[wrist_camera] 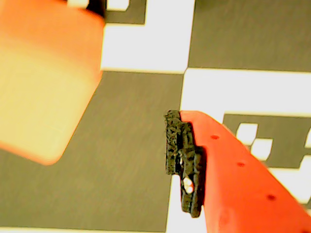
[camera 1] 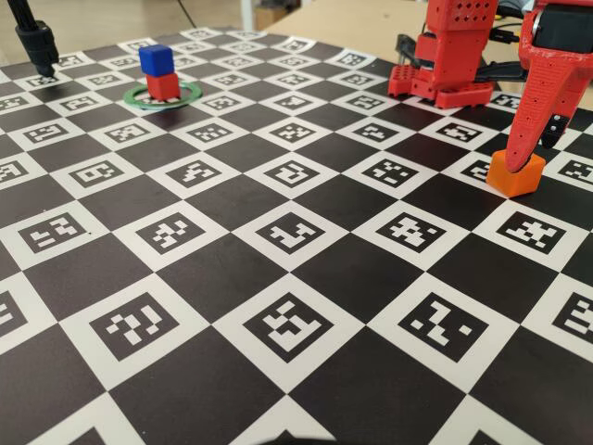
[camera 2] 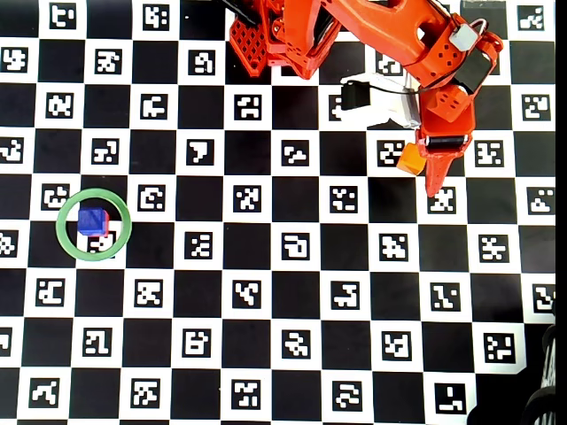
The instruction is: Grab the red cube then put it in the green circle then put the blue cube on top and finally the orange cube on top
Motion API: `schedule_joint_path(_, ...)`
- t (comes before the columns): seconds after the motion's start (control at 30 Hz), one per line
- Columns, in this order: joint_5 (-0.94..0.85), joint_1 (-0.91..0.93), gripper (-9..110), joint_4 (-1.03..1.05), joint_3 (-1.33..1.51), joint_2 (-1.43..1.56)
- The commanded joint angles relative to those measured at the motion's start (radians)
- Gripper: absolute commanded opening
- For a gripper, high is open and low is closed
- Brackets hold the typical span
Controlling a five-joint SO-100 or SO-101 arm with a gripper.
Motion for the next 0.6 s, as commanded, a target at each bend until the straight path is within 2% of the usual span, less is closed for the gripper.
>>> schedule_joint_path(0.0,-0.012,0.008,49,-0.026,0.011,0.13)
schedule_joint_path(0.57,-0.04,0.021,47,-0.14,0.106,0.181)
